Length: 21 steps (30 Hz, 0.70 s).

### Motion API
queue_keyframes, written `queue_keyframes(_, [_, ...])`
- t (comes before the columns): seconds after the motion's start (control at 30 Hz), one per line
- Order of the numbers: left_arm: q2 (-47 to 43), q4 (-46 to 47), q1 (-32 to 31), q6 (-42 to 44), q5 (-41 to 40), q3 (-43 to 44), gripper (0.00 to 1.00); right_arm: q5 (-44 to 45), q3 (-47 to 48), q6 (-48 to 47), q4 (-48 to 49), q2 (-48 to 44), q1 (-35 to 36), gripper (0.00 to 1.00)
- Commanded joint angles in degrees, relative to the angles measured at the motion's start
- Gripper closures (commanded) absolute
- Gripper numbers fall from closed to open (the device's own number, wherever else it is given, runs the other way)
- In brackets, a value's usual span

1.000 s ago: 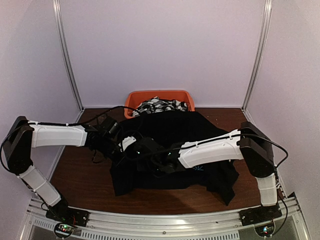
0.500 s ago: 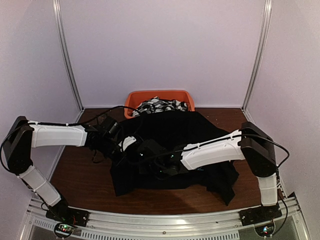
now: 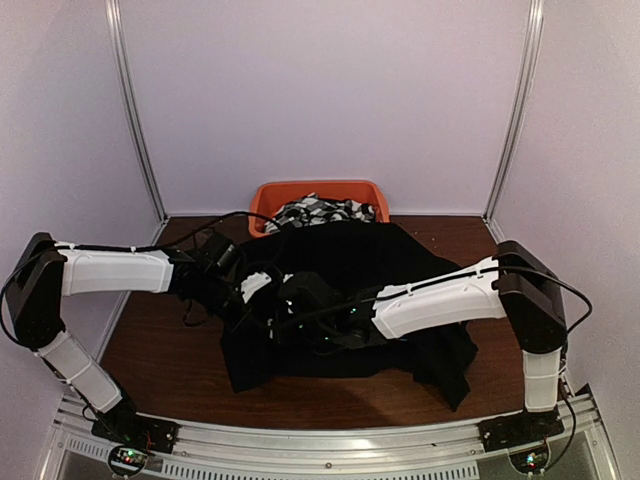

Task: Pin the brooch onto the clothing
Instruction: Cross the brooch on the flattened clothing.

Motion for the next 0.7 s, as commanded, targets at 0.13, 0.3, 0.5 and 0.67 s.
queue_keyframes(0.13, [-0.65,2.06,-0.04,0.21,0.05,0.32,1.0,1.71,1.76,-0.94,-1.66,-1.48,0.85,1.0])
queue_keyframes(0.3, [-0.93,2.21,-0.04,0.21,1.33,0.32,1.0,9.17,3.99,0.47,-7.23,-0.59,0.93,1.0])
queue_keyframes(0.5, [-1.37,2.74,-0.04,0.22,2.61,0.06,1.0,12.34,6.69,0.65,-10.04,1.53,1.16,1.0])
queue_keyframes(0.67, [-1.51,2.75,-0.04,0.21,2.79,0.05,1.0,13.91,6.26,0.91,-10.93,1.62,1.23,1.0])
